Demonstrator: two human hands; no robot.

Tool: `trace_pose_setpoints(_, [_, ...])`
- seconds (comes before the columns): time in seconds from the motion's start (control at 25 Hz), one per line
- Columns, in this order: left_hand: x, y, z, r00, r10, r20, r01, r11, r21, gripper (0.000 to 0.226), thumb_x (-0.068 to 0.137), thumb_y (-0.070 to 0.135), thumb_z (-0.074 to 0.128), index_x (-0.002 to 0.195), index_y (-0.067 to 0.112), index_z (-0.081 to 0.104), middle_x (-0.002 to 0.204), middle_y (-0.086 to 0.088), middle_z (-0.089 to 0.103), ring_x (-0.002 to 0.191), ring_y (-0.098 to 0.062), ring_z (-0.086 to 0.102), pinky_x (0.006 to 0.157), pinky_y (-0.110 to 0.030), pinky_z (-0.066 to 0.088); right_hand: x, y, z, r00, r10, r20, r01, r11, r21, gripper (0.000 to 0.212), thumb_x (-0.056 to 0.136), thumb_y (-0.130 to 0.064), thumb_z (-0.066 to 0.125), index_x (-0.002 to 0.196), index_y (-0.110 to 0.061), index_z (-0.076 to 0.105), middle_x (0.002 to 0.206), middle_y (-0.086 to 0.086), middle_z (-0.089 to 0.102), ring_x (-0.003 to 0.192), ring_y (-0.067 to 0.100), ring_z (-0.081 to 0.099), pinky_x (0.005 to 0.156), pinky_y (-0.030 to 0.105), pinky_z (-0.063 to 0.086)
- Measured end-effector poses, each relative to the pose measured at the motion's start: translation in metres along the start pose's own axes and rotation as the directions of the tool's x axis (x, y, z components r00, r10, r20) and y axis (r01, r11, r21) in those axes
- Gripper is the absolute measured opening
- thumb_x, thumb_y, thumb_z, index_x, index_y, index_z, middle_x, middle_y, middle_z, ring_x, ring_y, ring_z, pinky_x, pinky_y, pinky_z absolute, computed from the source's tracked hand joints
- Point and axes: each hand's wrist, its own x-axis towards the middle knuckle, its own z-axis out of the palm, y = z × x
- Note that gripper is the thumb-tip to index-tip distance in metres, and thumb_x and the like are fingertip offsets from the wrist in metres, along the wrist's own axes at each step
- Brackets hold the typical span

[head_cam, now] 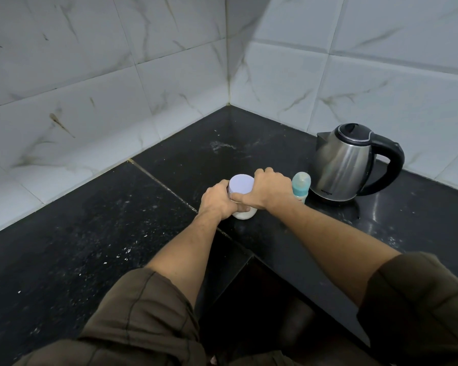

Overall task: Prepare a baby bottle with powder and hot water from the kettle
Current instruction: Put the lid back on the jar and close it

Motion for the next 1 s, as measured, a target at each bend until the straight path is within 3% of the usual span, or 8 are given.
trace_pose_setpoints(0.16, [0.001,-0.002,0.002,1.000,0.011,0.001,-0.011,1.000,-0.028,0.073,0.062,0.040,0.098,0.122,0.025,0.059,0.115,0.006,0.069,0.108,-0.021,0.062,0.094,-0.039,0.053,0.001,-0.002,-0.006,1.000,0.010,-0.006,-0.010,0.999,-0.047,0.099,0.068,-0.093,0.057,0.130,-0.016,0.056,0.123,0.007,0.055,0.106,0.029,0.062,0.078,0.039,0.049])
trace_pose_setpoints(0.32, [0.002,-0.007,0.003,1.000,0.004,0.021,-0.002,0.997,-0.073,0.071,0.061,0.039,0.098,0.119,0.028,0.057,0.108,0.009,0.069,0.104,-0.018,0.064,0.089,-0.036,0.054,0.013,-0.011,-0.010,0.973,-0.166,0.158,0.151,0.983,0.102,0.084,0.081,-0.055,0.074,0.150,-0.018,0.042,0.138,0.009,0.051,0.122,0.032,0.058,0.092,0.044,0.053])
trace_pose_setpoints(0.44, [0.003,-0.007,0.005,0.999,0.021,0.027,-0.019,0.995,-0.095,0.074,0.063,0.038,0.098,0.124,0.028,0.057,0.110,0.009,0.068,0.103,-0.017,0.064,0.088,-0.035,0.054,0.021,-0.011,-0.015,0.955,-0.245,0.168,0.241,0.969,0.049,0.070,0.079,-0.041,0.079,0.140,-0.019,0.056,0.131,0.008,0.057,0.110,0.027,0.059,0.090,0.039,0.053])
trace_pose_setpoints(0.6, [0.005,-0.009,0.002,0.999,0.024,0.025,-0.022,0.996,-0.091,0.067,0.062,0.040,0.098,0.113,0.025,0.058,0.103,0.009,0.068,0.099,-0.017,0.065,0.083,-0.034,0.052,0.028,-0.010,-0.026,0.946,-0.285,0.155,0.286,0.958,0.011,0.059,0.077,-0.041,0.082,0.130,-0.020,0.065,0.123,0.008,0.057,0.099,0.022,0.053,0.087,0.039,0.055])
trace_pose_setpoints(0.76, [0.006,-0.010,0.001,0.999,0.021,0.025,-0.020,0.997,-0.069,0.069,0.060,0.042,0.098,0.113,0.026,0.057,0.107,0.008,0.068,0.101,-0.017,0.064,0.088,-0.038,0.055,0.032,-0.012,-0.019,0.954,-0.253,0.163,0.257,0.966,-0.007,0.057,0.071,-0.050,0.084,0.117,-0.020,0.069,0.113,0.004,0.065,0.097,0.022,0.057,0.082,0.037,0.055])
trace_pose_setpoints(1.0, [0.007,-0.012,0.003,1.000,0.022,0.011,-0.021,0.997,-0.075,0.075,0.059,0.044,0.098,0.121,0.029,0.059,0.107,0.010,0.069,0.104,-0.016,0.065,0.089,-0.037,0.055,0.031,-0.013,-0.009,0.986,-0.131,0.098,0.126,0.991,0.051,0.064,0.068,-0.068,0.079,0.101,-0.019,0.054,0.103,0.002,0.057,0.093,0.023,0.059,0.072,0.037,0.050])
